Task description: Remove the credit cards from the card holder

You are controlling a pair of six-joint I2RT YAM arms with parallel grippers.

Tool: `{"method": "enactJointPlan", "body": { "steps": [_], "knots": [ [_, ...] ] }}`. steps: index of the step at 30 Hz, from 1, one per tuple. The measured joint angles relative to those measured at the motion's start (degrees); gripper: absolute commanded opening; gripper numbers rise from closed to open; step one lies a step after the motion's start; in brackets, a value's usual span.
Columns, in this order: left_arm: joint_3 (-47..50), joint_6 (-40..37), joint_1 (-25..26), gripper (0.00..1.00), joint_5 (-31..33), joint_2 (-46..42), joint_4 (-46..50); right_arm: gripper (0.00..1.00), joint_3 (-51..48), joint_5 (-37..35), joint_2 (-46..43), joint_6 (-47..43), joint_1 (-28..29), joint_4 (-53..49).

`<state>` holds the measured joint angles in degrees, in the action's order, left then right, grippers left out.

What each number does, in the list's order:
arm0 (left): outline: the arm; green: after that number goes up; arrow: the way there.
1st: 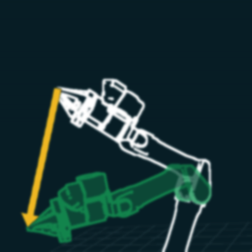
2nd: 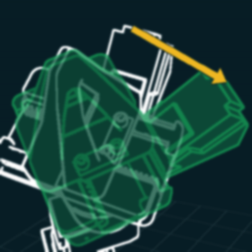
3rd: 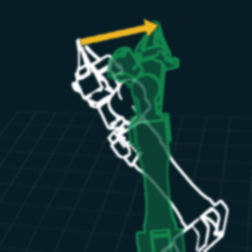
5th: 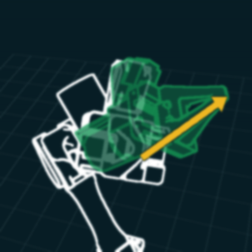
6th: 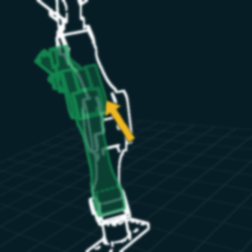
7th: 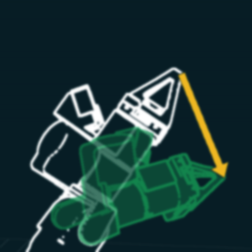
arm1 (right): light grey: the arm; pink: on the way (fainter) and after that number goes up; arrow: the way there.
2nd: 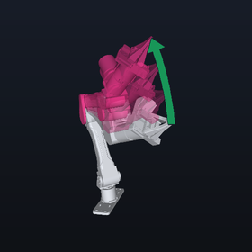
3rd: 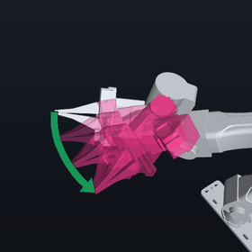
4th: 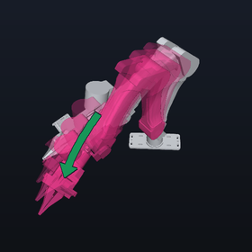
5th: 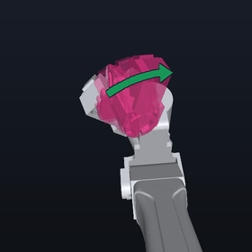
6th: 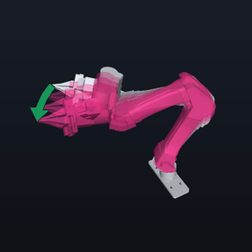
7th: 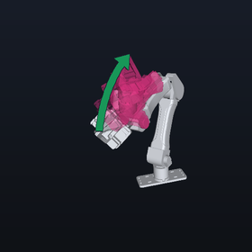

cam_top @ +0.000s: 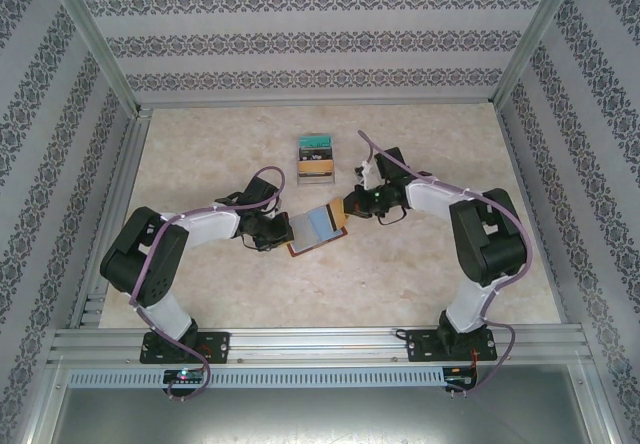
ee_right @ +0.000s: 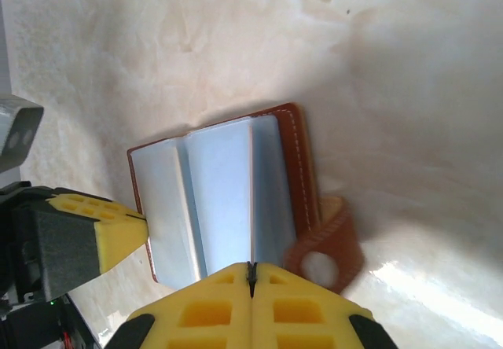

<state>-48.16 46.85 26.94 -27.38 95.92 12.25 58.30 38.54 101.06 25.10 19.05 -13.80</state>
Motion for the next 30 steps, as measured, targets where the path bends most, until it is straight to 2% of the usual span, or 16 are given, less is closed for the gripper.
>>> {"method": "enactJointPlan", "body": {
  "steps": [2,6,10,11,12,14,15,24,30],
  "knots": [
    [0.00,-0.15,0.00,0.06,0.02,-0.37,0.68,0.00,0.00,-0.11,-1.60,-0.52,-0.46,-1.01],
    [-0.07,-0.92,0.00,0.30,0.31,-2.03,2.58,0.00,0.85,-0.94,-6.16,-2.69,-0.13,-4.68],
    [-1.18,-1.97,0.00,0.67,1.16,-5.75,5.70,0.00,6.38,-4.26,-9.03,-6.99,1.18,-9.33],
    [-1.62,-1.88,0.00,0.74,1.55,-6.75,6.38,0.00,8.00,-5.33,-9.35,-8.31,1.75,-10.21],
    [-2.16,-2.05,0.00,0.76,2.08,-8.15,7.23,0.00,9.88,-6.58,-9.46,-10.01,2.36,-11.19],
    [-3.08,-2.54,-0.07,0.96,3.15,-11.28,8.70,0.00,13.20,-9.16,-9.44,-13.42,3.65,-12.46],
    [-3.37,-2.69,-0.22,0.99,3.85,-12.90,9.33,0.00,14.86,-10.71,-9.40,-15.37,4.24,-13.20],
    [-3.48,-3.15,-1.70,0.99,9.92,-28.17,17.03,0.00,25.88,-22.64,-1.42,-36.94,9.84,-14.88],
    [-2.45,-3.06,-2.36,0.99,13.07,-36.17,21.73,0.00,33.40,-27.10,6.38,-49.99,12.24,-16.46]
  ]
}}
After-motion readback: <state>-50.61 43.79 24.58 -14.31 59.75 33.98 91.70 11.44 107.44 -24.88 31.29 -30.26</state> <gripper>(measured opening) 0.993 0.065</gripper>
